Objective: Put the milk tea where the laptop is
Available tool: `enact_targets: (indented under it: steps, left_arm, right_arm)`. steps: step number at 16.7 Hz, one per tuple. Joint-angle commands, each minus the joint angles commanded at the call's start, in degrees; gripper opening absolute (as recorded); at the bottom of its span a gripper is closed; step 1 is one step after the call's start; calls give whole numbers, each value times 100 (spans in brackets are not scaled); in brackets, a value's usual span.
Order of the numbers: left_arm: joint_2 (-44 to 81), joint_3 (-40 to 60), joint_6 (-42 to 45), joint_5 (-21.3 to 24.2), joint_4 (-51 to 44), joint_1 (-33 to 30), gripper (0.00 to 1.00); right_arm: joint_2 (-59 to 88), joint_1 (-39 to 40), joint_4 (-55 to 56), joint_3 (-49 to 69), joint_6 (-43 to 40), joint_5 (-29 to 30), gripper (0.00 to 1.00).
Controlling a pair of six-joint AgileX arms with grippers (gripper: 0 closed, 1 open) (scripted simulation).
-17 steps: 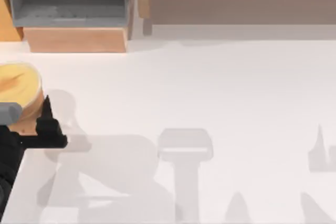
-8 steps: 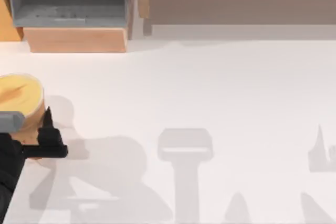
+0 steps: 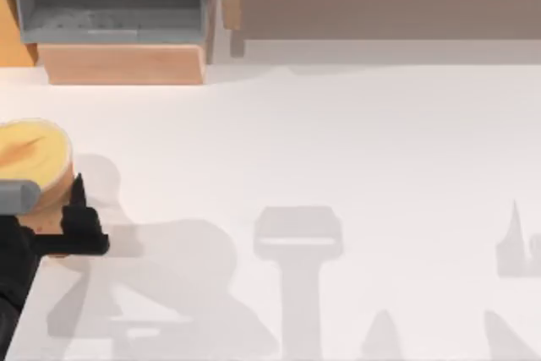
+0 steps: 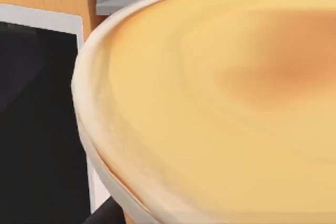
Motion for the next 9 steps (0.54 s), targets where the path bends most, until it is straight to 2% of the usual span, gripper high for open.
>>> enact_targets:
  steps: [3,9]
  left_arm:
    - [0,0,0,0,0,0,98]
    - [0,0,0,0,0,0,100]
  right_arm:
    - [0,0,0,0,0,0,100]
    - [0,0,0,0,0,0,100]
